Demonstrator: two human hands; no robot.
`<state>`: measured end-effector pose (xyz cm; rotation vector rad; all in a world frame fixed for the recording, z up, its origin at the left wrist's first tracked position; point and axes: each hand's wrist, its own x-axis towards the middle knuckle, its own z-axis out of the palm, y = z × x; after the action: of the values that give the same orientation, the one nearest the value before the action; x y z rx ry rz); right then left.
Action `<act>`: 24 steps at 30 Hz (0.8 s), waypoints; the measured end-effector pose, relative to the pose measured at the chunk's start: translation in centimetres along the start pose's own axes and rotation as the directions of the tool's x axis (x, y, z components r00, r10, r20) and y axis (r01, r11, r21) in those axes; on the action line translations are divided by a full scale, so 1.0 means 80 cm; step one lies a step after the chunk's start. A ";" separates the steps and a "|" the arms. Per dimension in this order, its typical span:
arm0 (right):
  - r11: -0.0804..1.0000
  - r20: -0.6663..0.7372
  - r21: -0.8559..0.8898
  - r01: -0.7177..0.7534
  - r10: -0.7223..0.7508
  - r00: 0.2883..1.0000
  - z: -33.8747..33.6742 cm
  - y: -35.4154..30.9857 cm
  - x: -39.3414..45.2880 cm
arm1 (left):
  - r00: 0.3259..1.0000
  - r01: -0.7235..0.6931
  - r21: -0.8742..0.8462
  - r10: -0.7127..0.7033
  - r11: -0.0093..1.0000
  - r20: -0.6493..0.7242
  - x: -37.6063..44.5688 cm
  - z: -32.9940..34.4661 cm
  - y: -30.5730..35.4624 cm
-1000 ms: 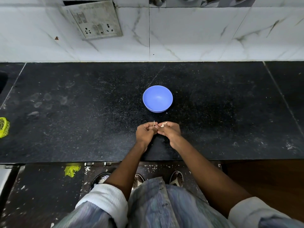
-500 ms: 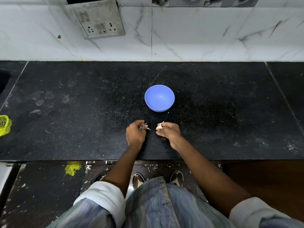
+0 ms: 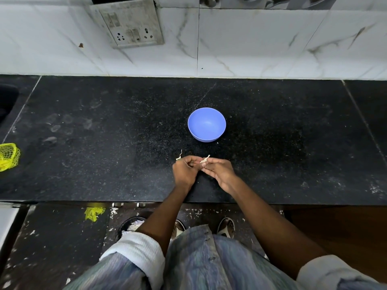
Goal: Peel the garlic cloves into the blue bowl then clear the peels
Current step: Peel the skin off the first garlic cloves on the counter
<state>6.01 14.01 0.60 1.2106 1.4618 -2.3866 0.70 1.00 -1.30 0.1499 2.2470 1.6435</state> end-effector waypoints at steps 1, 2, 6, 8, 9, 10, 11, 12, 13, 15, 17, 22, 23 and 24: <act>1.000 0.009 -0.001 0.009 -0.009 1.000 0.001 -0.001 -0.001 | 1.000 -0.002 0.013 0.002 1.000 -0.023 -0.001 0.001 0.000; 1.000 0.007 -0.005 0.021 -0.021 1.000 0.002 -0.002 -0.002 | 0.999 -0.008 0.029 0.009 1.000 -0.048 -0.002 0.002 0.001; 0.999 -0.056 -0.016 0.036 -0.037 0.998 0.008 0.000 0.003 | 0.993 -0.010 0.076 0.018 0.997 -0.116 -0.004 0.008 -0.003; 1.000 -0.072 -0.004 0.020 -0.021 0.997 0.007 0.001 0.006 | 0.994 0.018 0.084 -0.009 0.996 -0.112 -0.004 0.009 -0.007; 1.000 -0.071 0.014 0.016 -0.015 0.997 0.007 -0.001 0.005 | 0.994 0.029 0.087 -0.020 0.996 -0.106 -0.003 0.009 -0.008; 0.999 -0.066 0.028 0.019 -0.017 0.998 0.007 -0.002 0.002 | 0.995 0.036 0.092 -0.027 0.995 -0.099 -0.002 0.009 -0.009; 0.999 -0.053 0.038 0.024 -0.022 0.998 0.006 -0.004 0.000 | 0.995 0.039 0.097 -0.030 0.994 -0.094 -0.001 0.009 -0.010; 0.999 -0.040 0.034 0.031 -0.030 0.999 0.006 -0.005 -0.002 | 0.995 0.042 0.101 -0.032 0.994 -0.093 0.000 0.009 -0.009; 0.999 -0.036 0.027 0.040 -0.039 0.999 0.006 -0.005 -0.003 | 0.995 0.040 0.101 -0.031 0.994 -0.093 -0.001 0.009 -0.008; 0.998 -0.060 0.001 0.057 -0.057 0.997 0.006 -0.003 -0.003 | 0.996 0.031 0.086 -0.023 0.996 -0.087 -0.002 0.009 -0.007; 0.998 -0.090 -0.016 0.065 -0.066 0.994 0.006 -0.002 -0.002 | 0.997 0.052 0.043 -0.049 0.998 -0.058 -0.004 0.011 -0.010; 0.997 -0.091 -0.054 0.060 -0.065 0.994 0.005 -0.007 -0.001 | 0.991 0.131 -0.113 -0.134 0.985 -0.017 -0.001 0.013 -0.011; 0.996 -0.085 -0.075 0.057 -0.063 0.994 0.005 -0.008 -0.001 | 0.990 0.137 -0.138 -0.141 0.981 -0.017 -0.001 0.014 -0.010; 0.994 -0.079 -0.096 0.052 -0.060 0.995 0.006 -0.009 -0.001 | 0.989 0.140 -0.160 -0.145 0.977 -0.018 0.000 0.014 -0.008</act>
<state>5.49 13.98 1.29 1.2760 1.6330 -2.2992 1.20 1.82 -2.20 -0.0741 2.0840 1.7473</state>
